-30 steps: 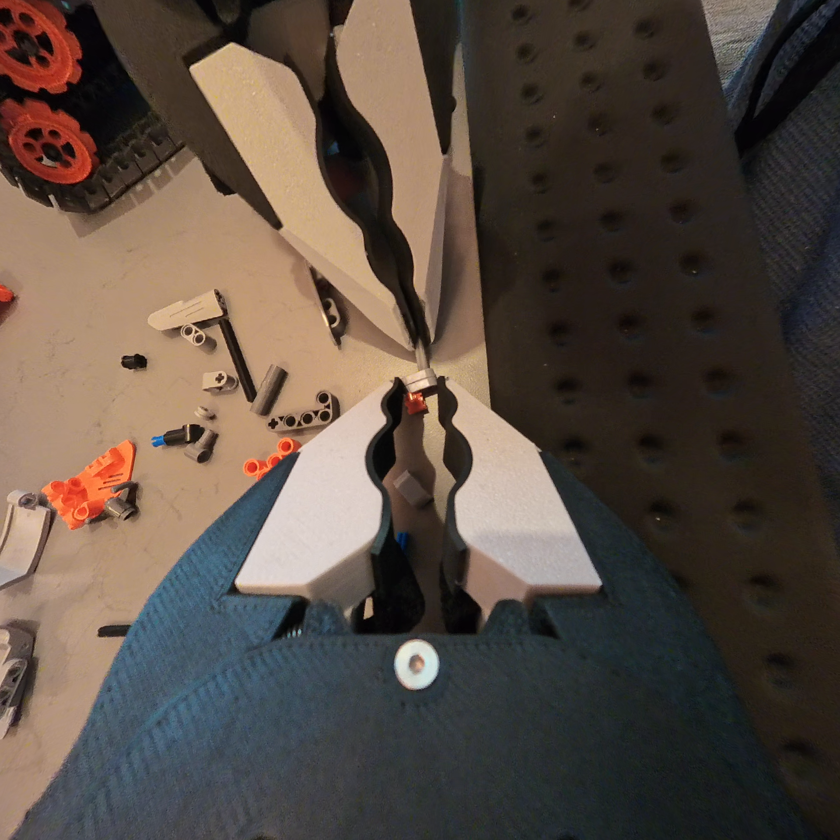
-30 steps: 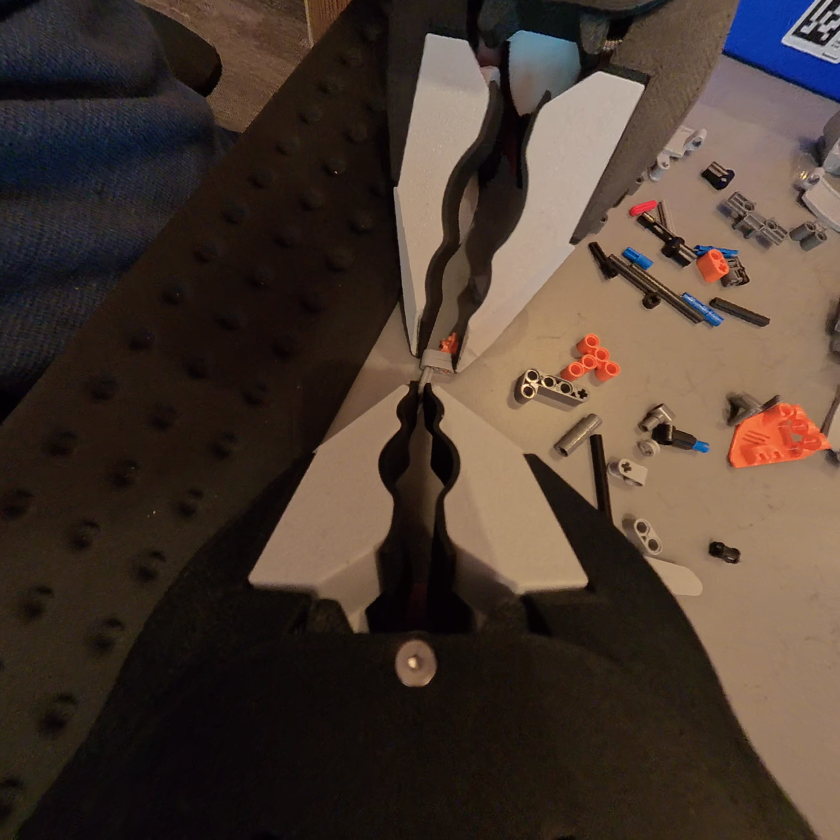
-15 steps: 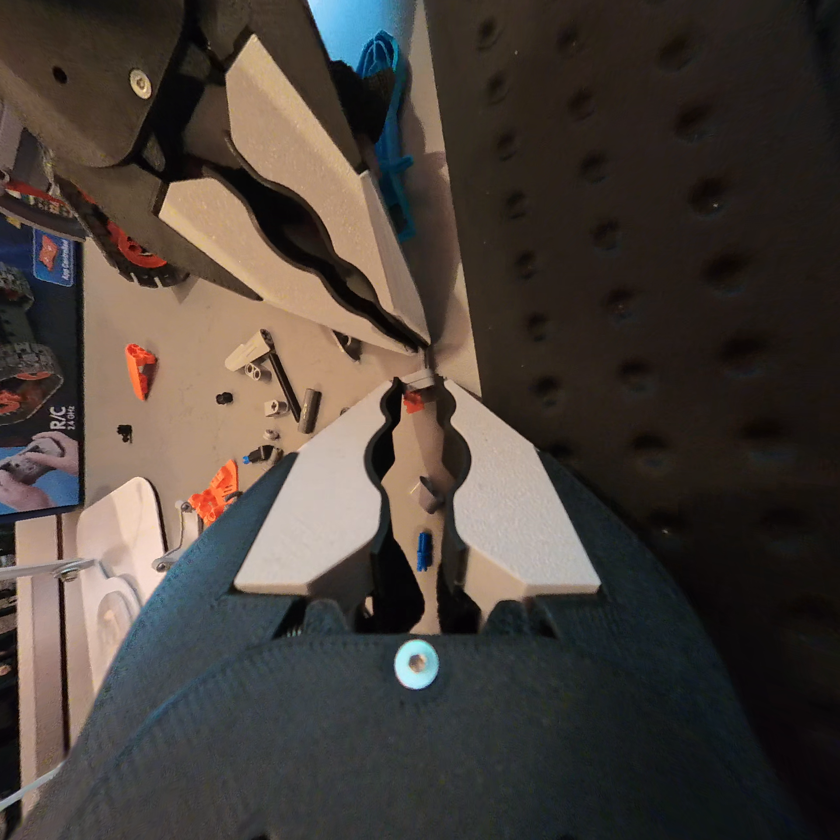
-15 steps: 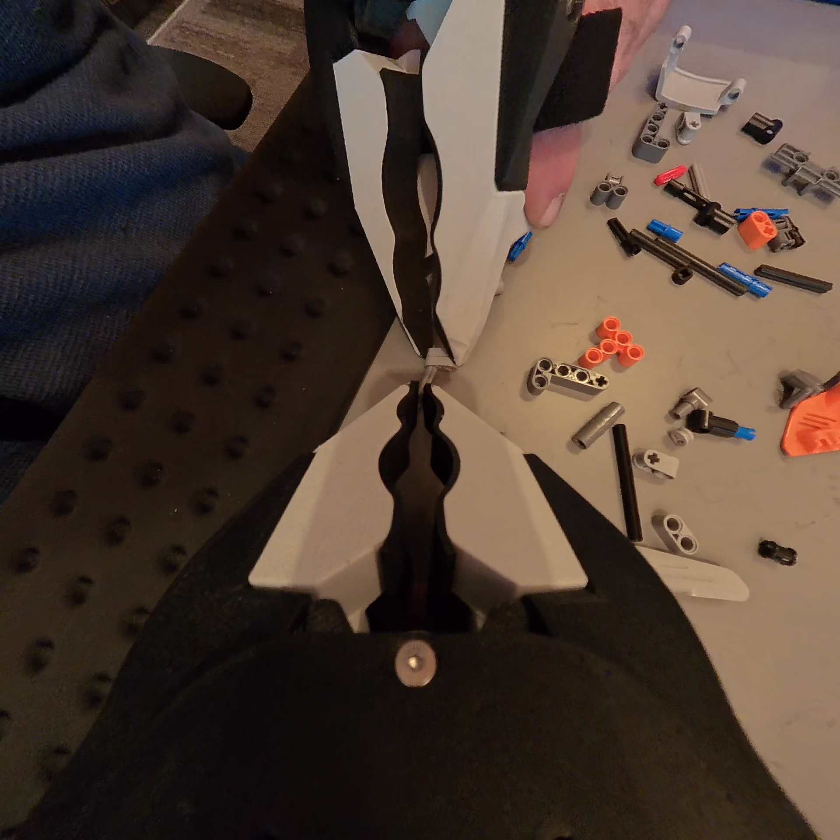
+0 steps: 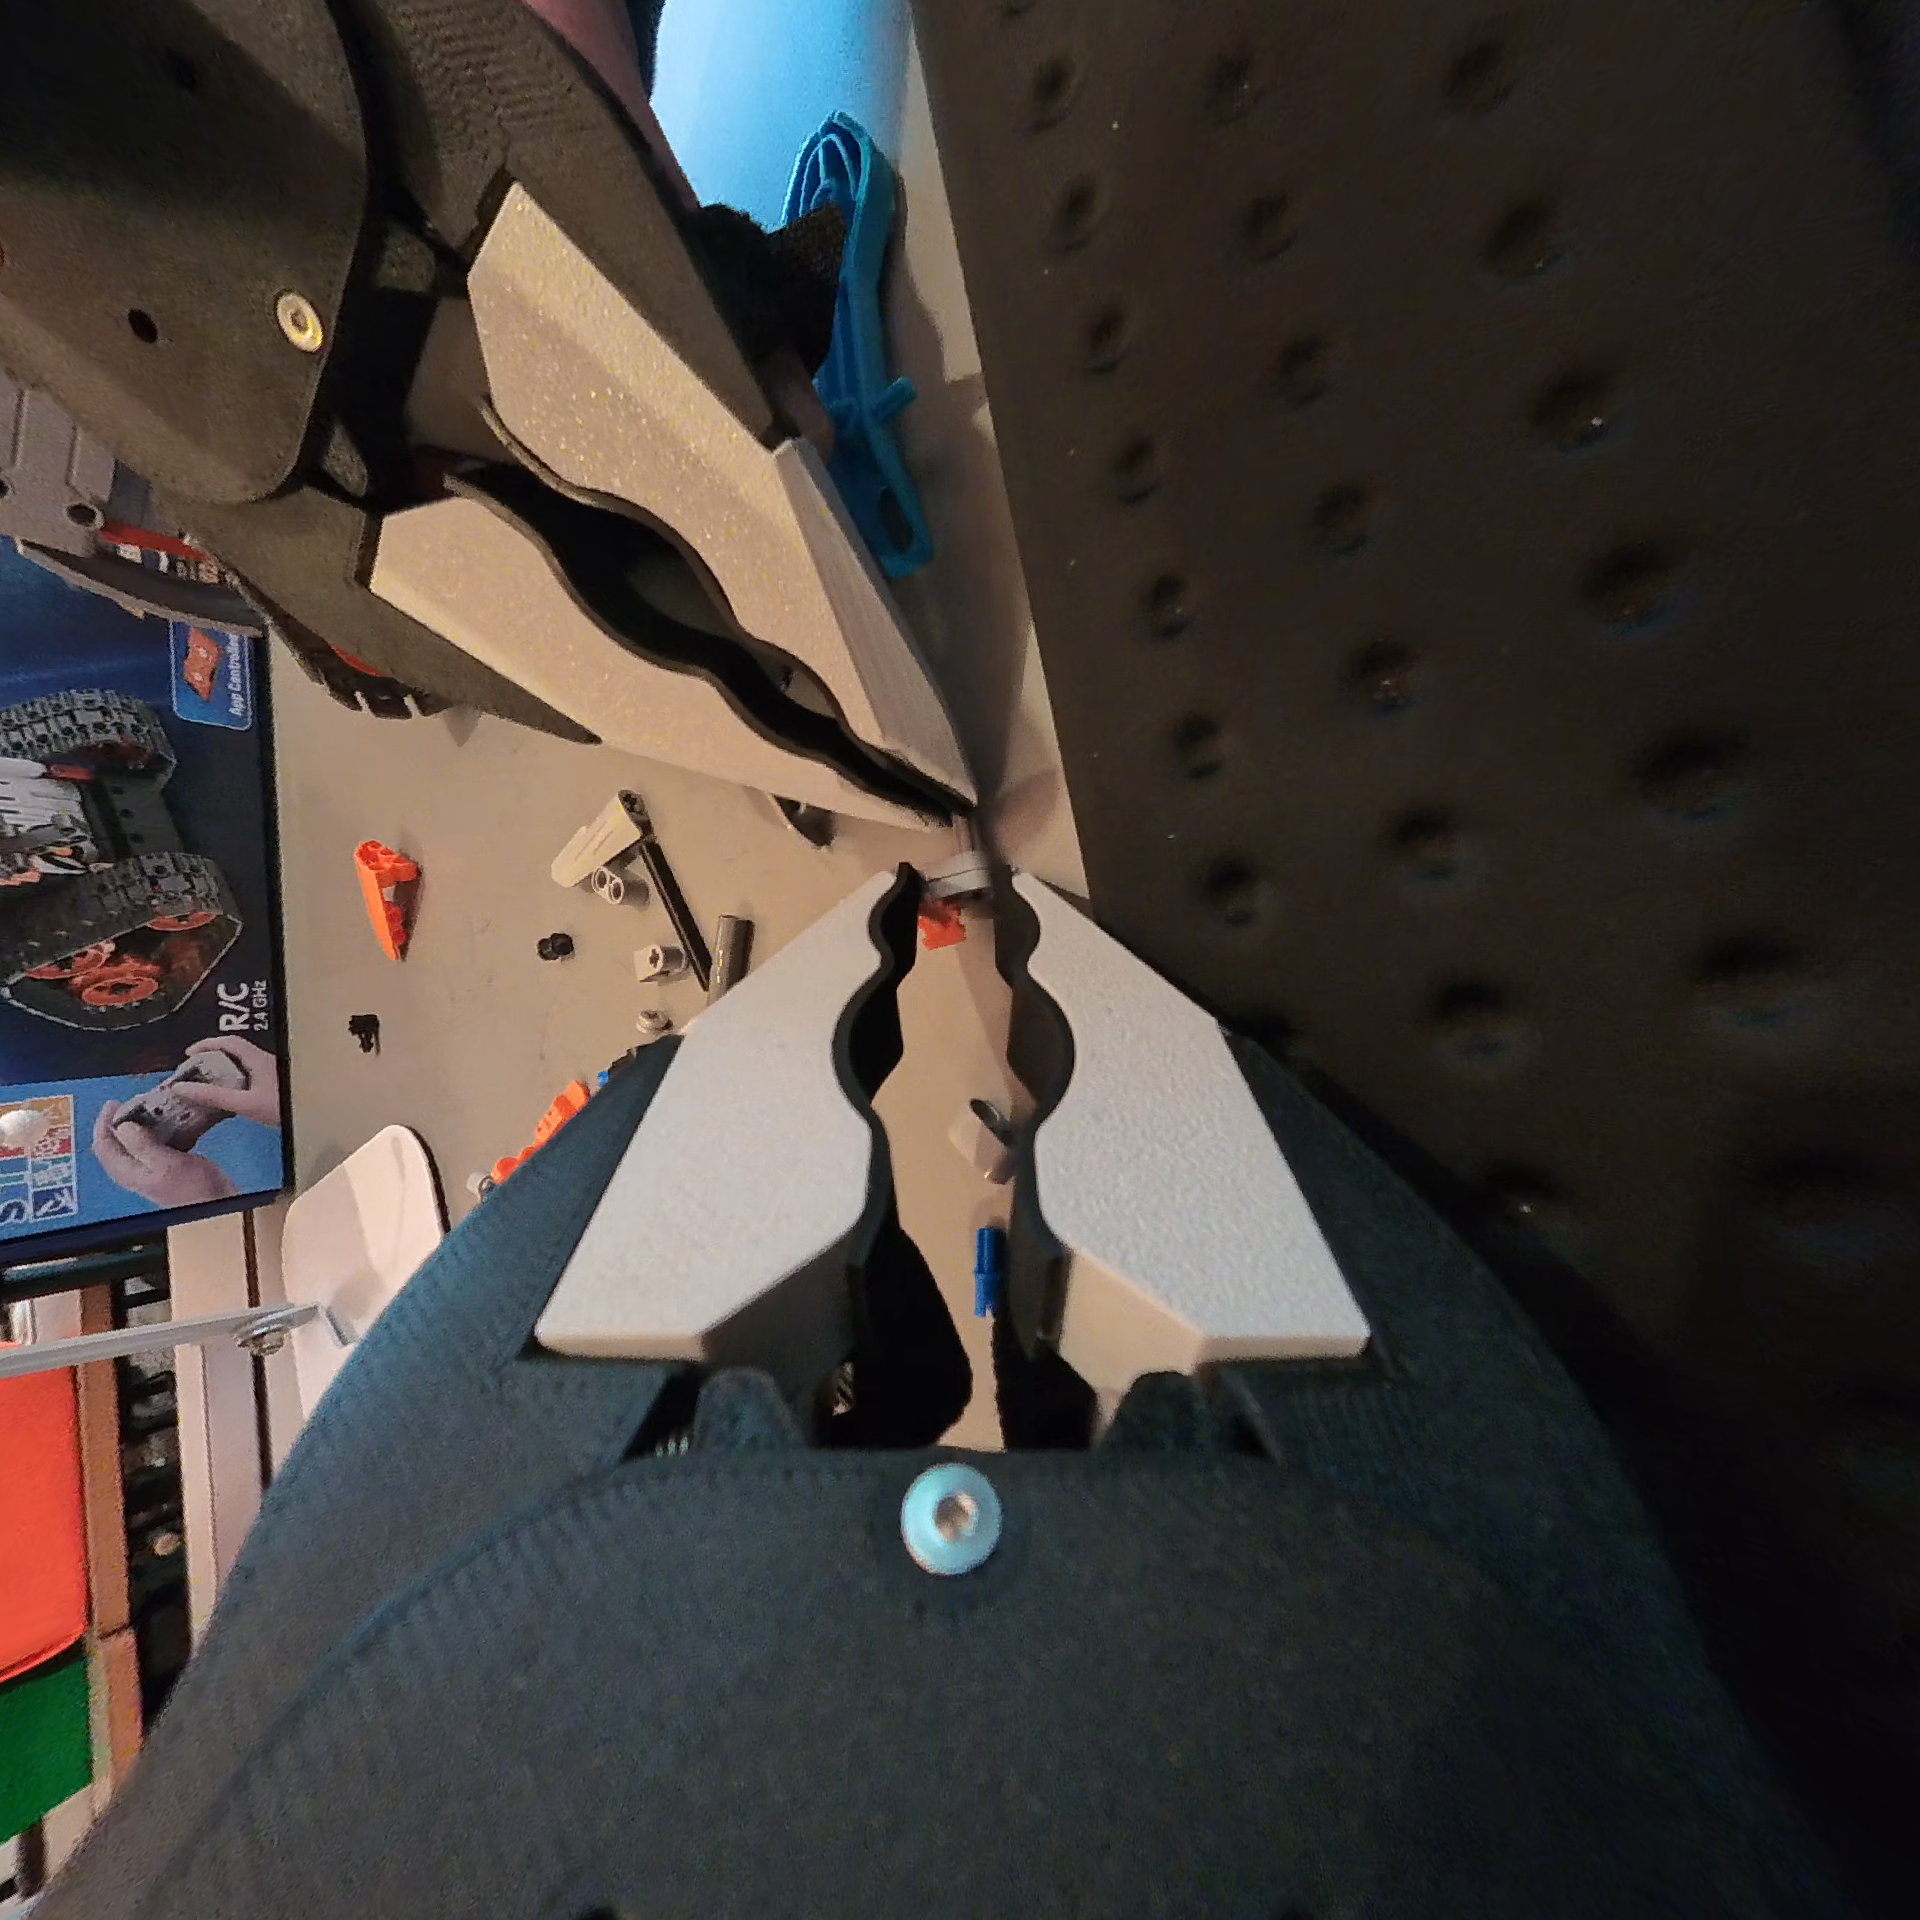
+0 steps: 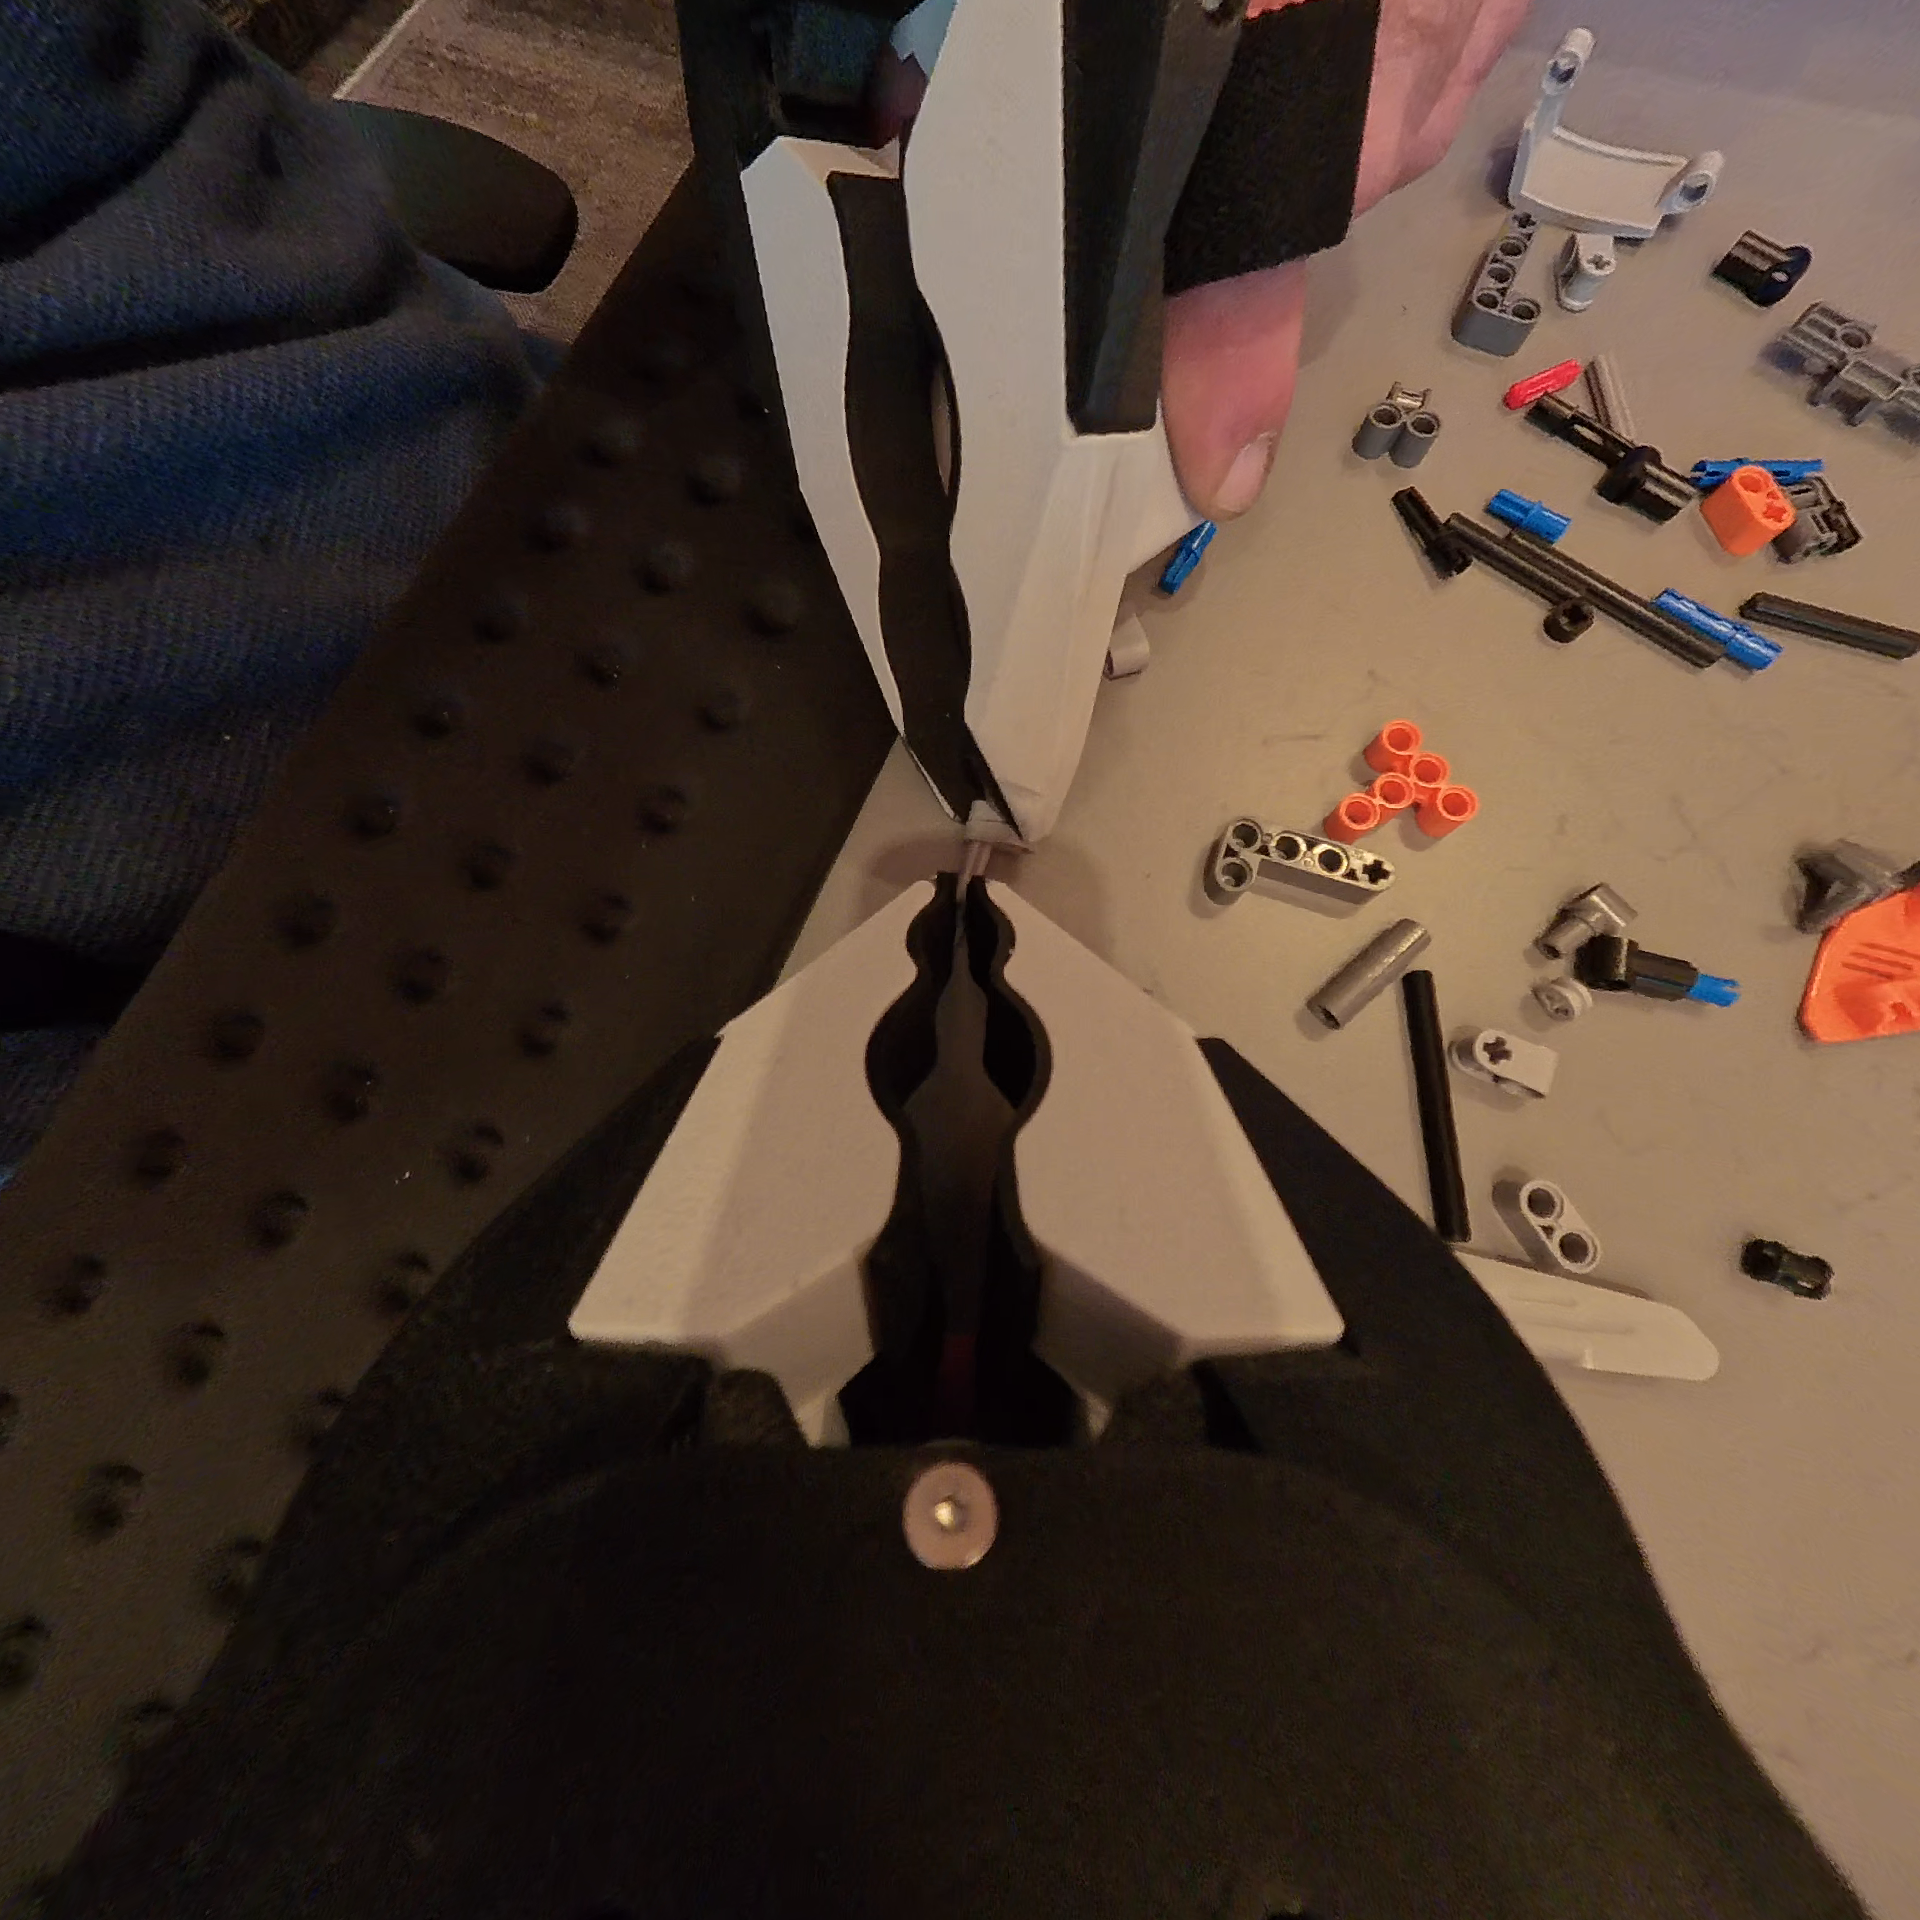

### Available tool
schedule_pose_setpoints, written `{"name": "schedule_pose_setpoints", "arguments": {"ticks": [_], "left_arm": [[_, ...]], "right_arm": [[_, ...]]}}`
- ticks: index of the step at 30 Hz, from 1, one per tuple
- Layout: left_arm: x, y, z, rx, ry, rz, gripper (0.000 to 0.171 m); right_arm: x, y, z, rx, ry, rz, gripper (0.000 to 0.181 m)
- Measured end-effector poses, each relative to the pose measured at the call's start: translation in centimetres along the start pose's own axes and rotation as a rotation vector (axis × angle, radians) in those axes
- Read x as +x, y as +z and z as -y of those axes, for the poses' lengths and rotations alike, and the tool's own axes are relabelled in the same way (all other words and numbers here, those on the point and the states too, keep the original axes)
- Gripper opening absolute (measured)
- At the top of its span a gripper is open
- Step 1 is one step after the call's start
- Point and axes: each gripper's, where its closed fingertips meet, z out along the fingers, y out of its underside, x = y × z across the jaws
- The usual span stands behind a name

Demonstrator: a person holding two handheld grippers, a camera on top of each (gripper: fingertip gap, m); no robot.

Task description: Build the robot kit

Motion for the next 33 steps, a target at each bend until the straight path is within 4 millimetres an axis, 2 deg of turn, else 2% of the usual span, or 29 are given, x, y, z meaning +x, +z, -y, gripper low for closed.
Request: {"name": "schedule_pose_setpoints", "arguments": {"ticks": [8,24,26,27,30,33], "left_arm": [[0.1,0.1,0.1,0.036,-0.018,-0.025,0.012],[0.1,0.2,0.1,0.153,-0.184,-0.104,0.013],[0.0,0.2,0.0,0.156,-0.202,-0.105,0.013],[-0.1,0.3,0.0,0.154,-0.21,-0.098,0.013],[-0.3,0.4,-0.1,0.142,-0.205,-0.09,0.013],[-0.3,0.4,-0.2,0.148,-0.227,-0.097,0.013]], "right_arm": [[0.1,0.1,0.0,-0.002,-0.018,-0.009,0.0],[0.1,0.3,0.1,0.004,-0.011,-0.013,0.0],[0.3,0.1,0.1,0.0,0.0,-0.015,0.001],[0.3,0.0,0.2,-0.001,0.001,-0.017,0.011],[0.3,-0.5,0.4,-0.003,-0.013,-0.033,0.018],[0.6,-1.2,-0.4,-0.035,-0.013,-0.062,0.012]]}}
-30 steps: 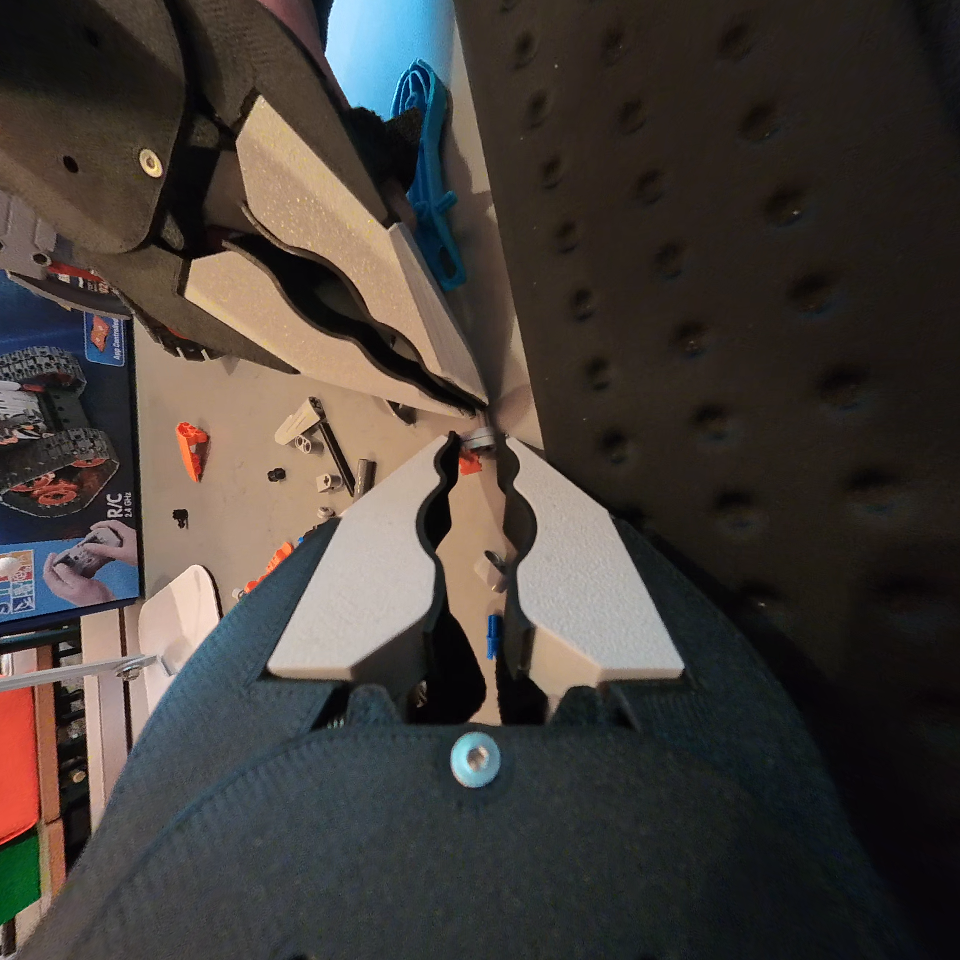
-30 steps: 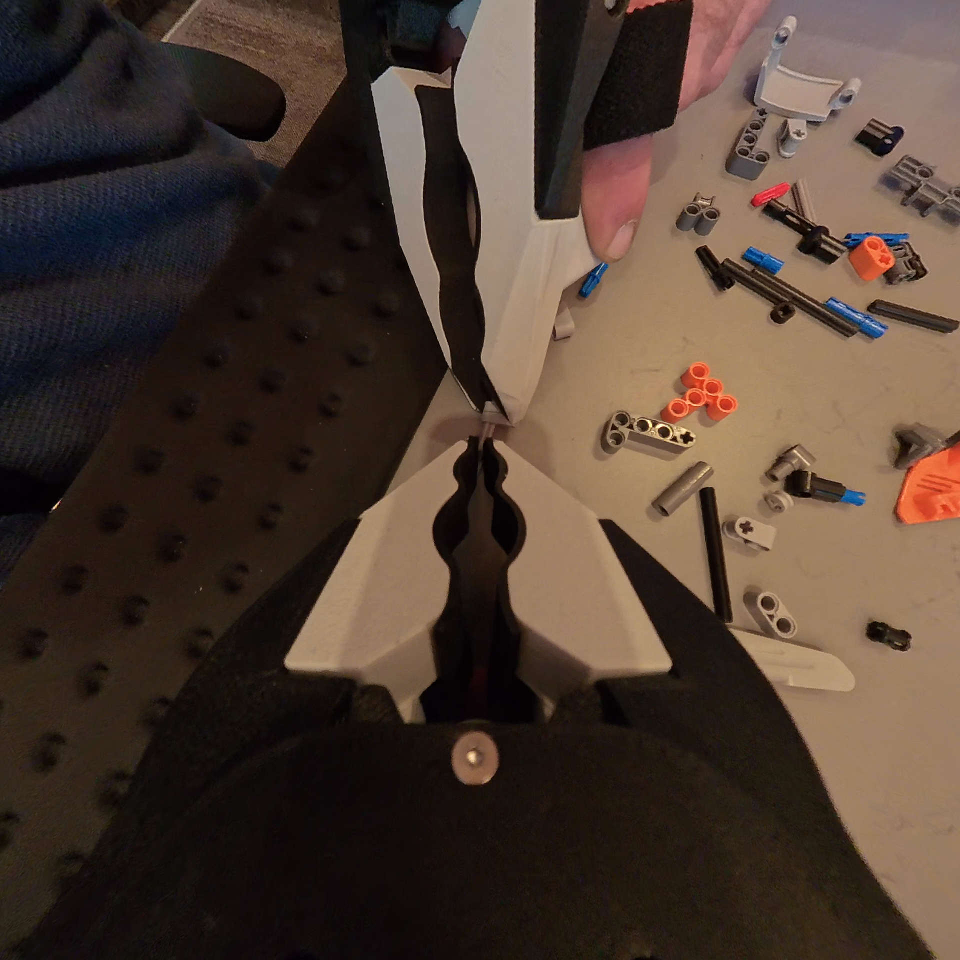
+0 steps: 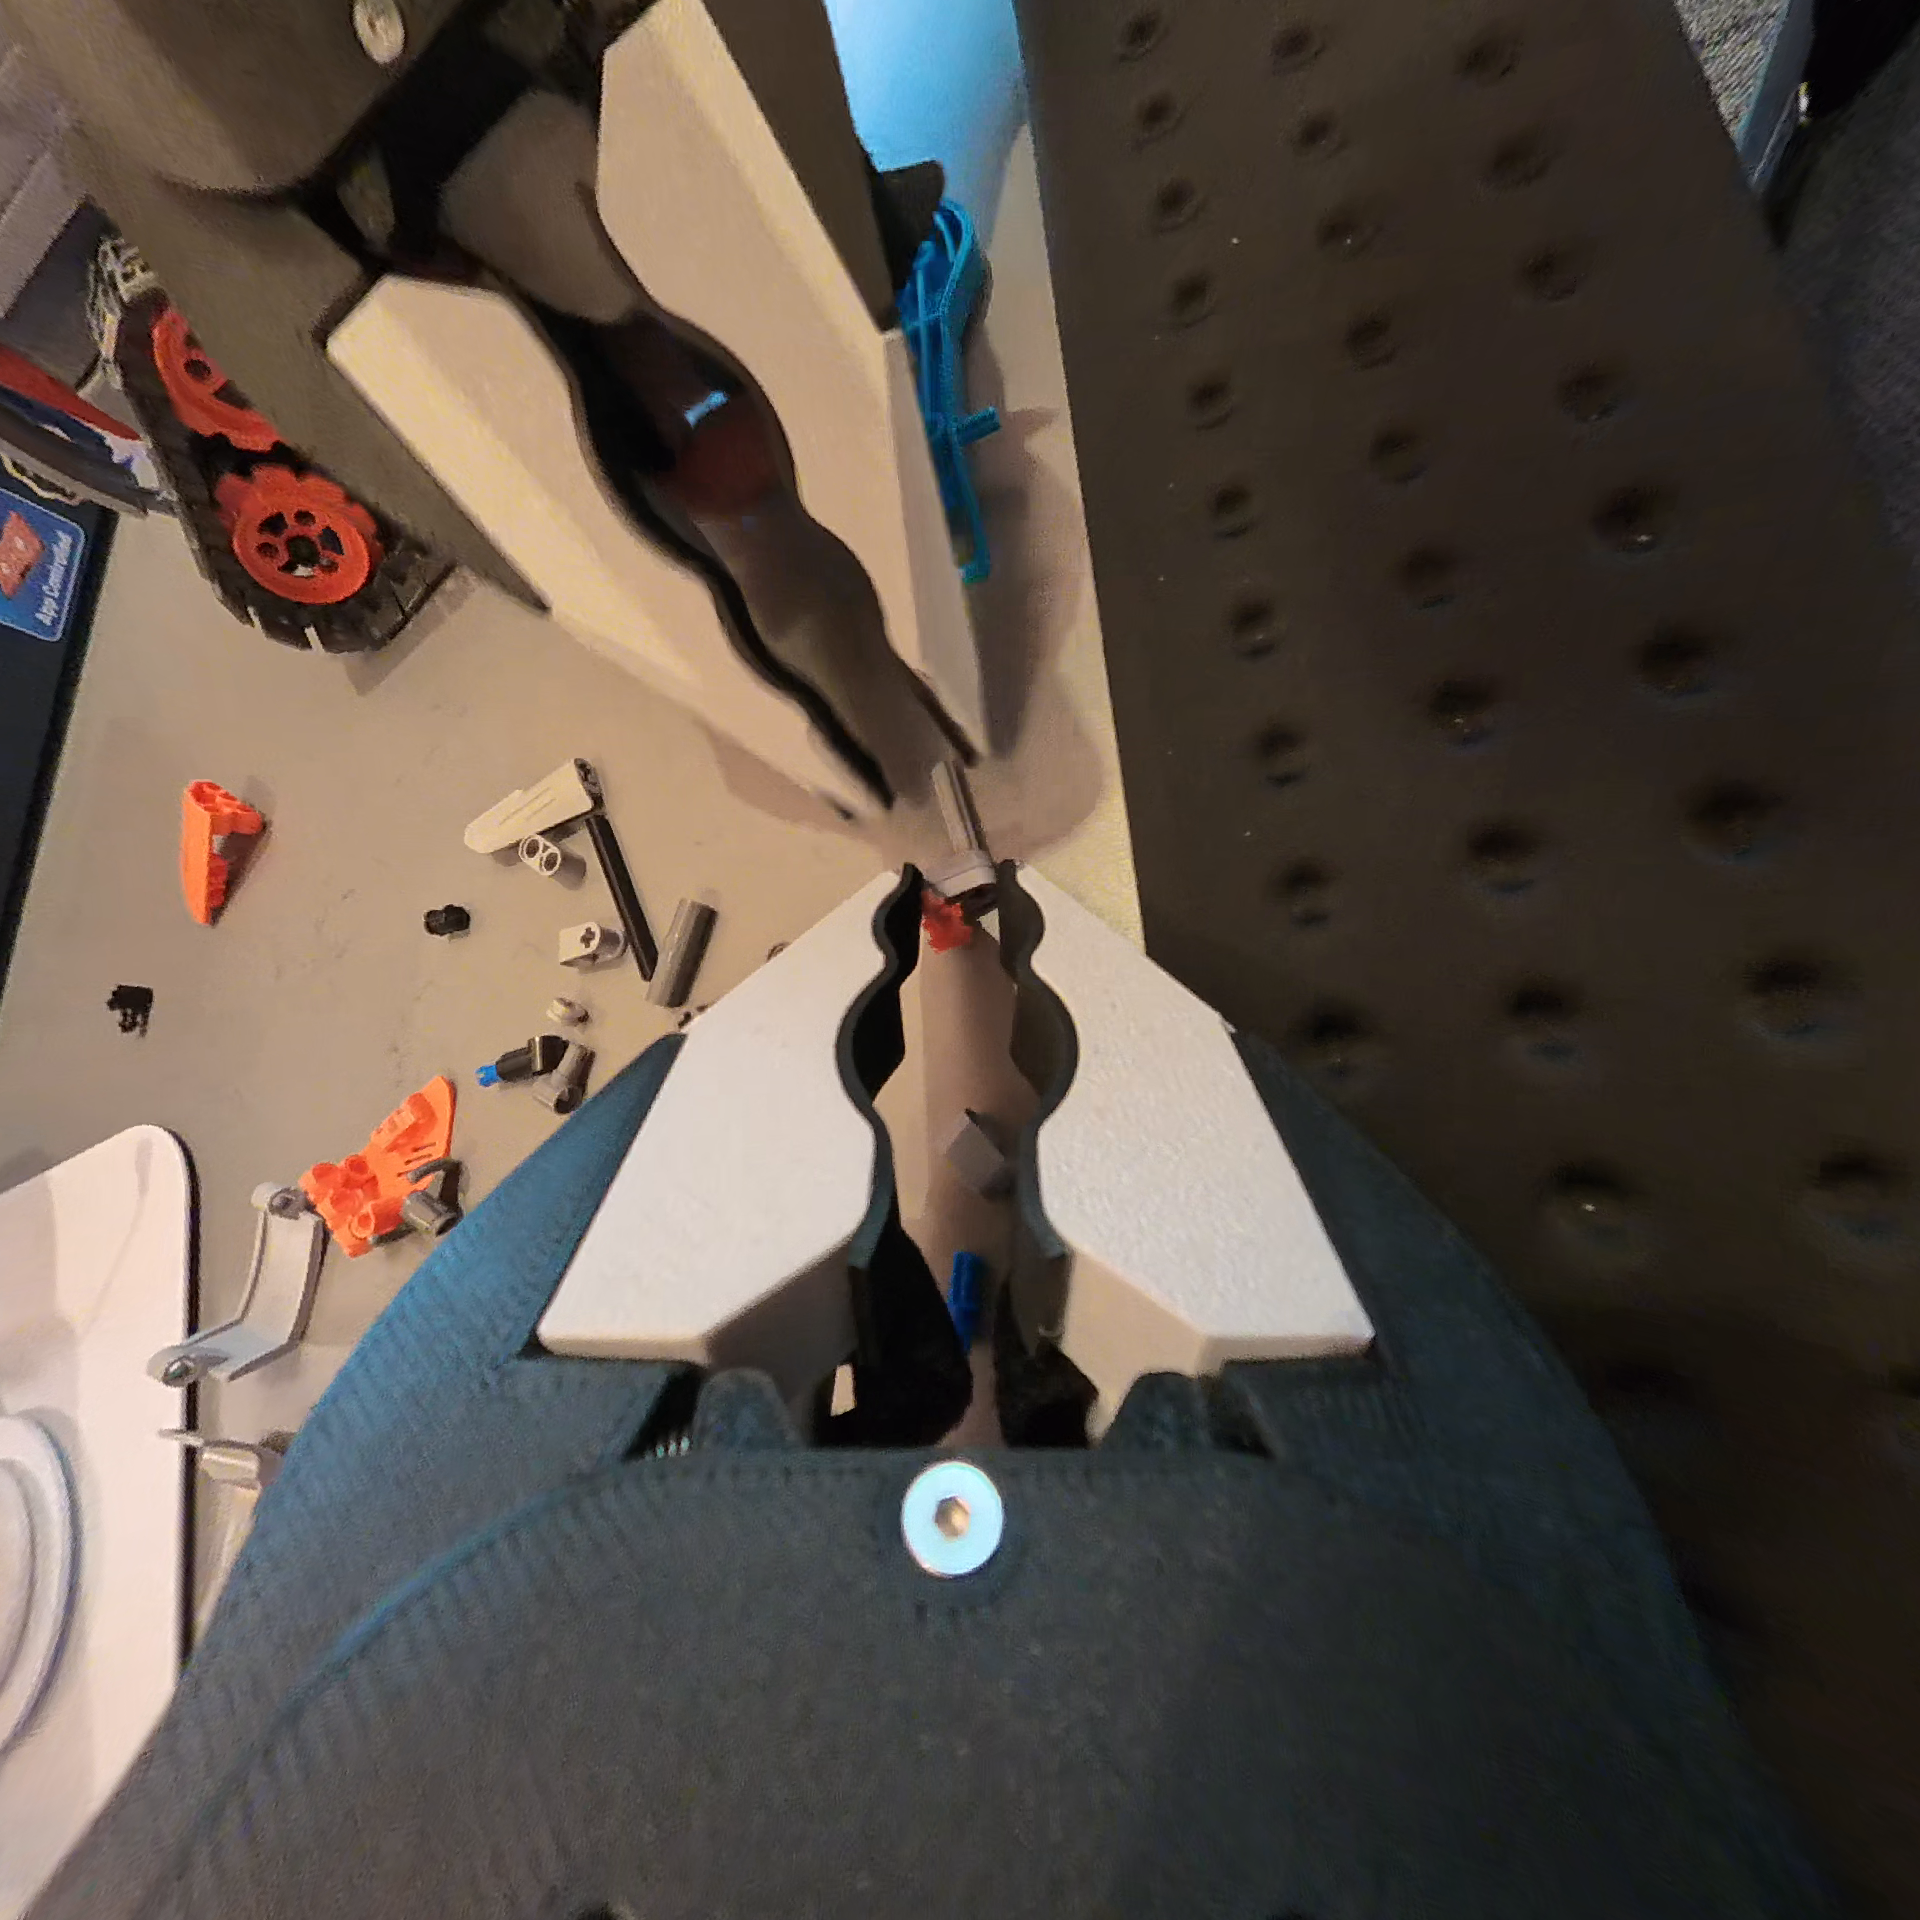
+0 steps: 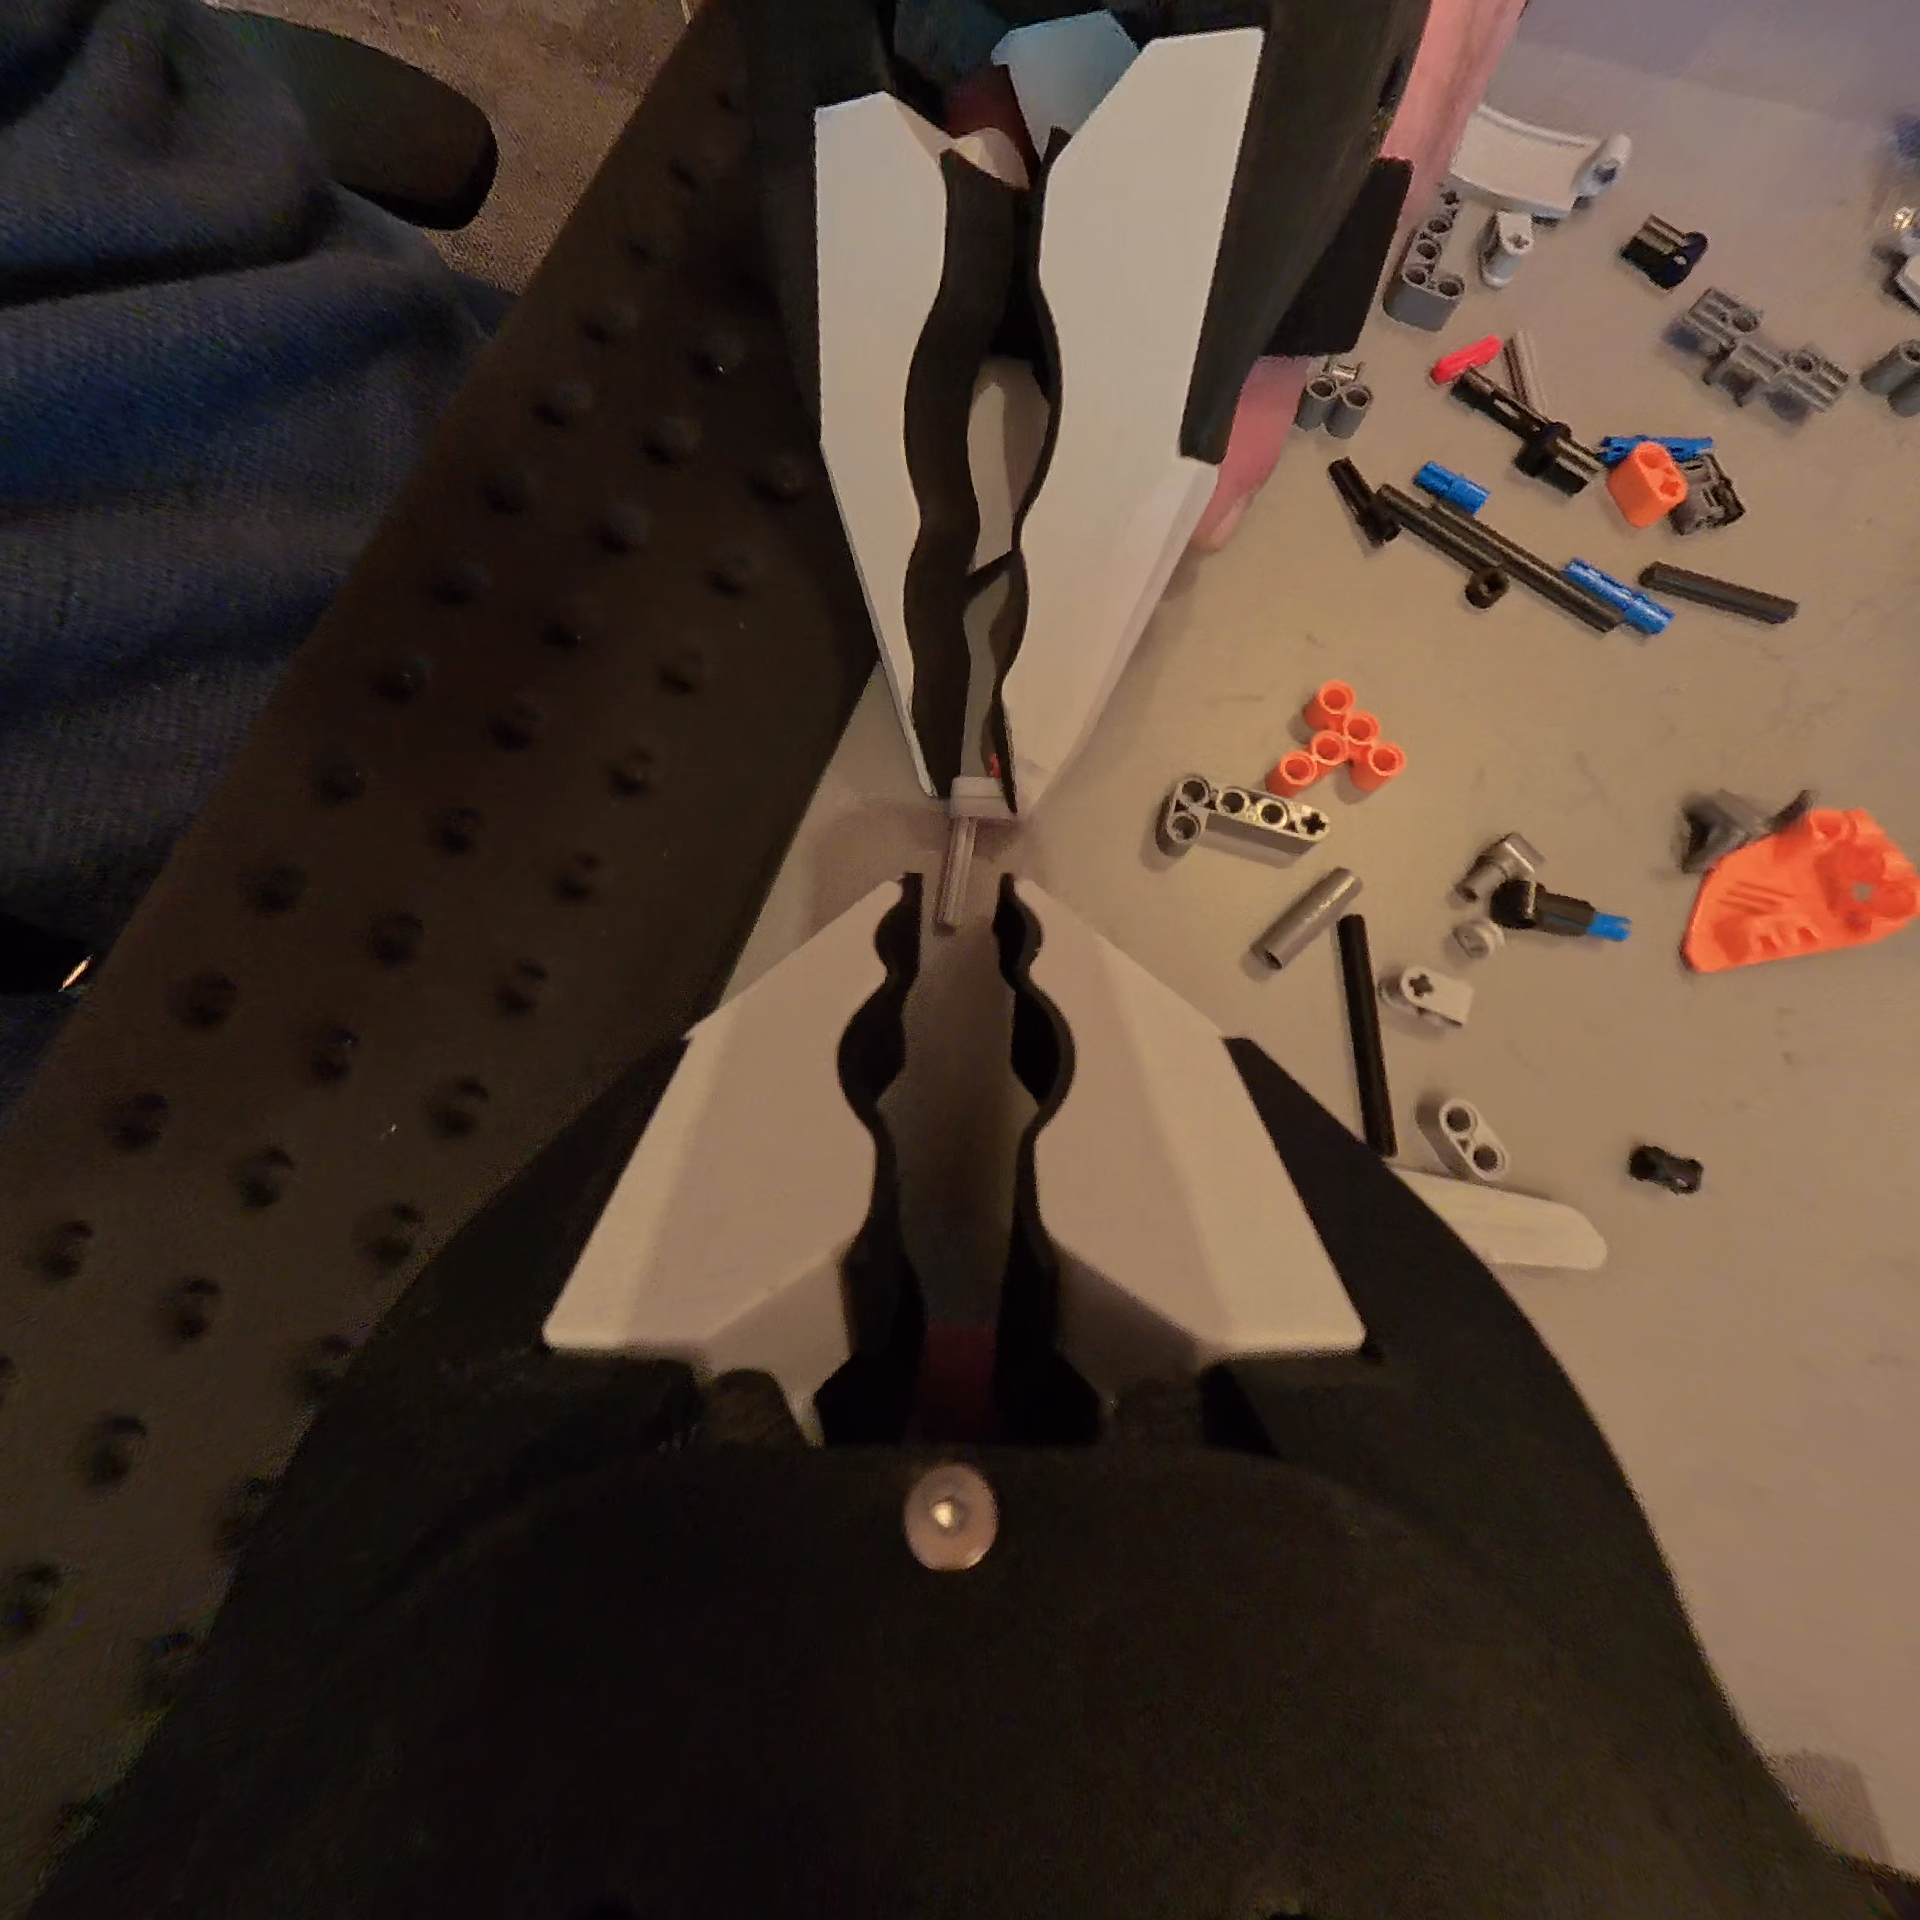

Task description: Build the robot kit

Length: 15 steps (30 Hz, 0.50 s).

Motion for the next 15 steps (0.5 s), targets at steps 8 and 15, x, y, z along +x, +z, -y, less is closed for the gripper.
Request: {"name": "schedule_pose_setpoints", "arguments": {"ticks": [8,15], "left_arm": [[0.07,-0.01,-0.1,0.005,-0.031,-0.019,0.013],[0.07,0.01,-0.07,0.008,-0.032,-0.023,0.013]], "right_arm": [[-0.03,0.12,-1.01,-0.059,-0.015,-0.012,0.0],[-0.04,0.03,-1.11,-0.064,-0.011,-0.02,0.0]]}}
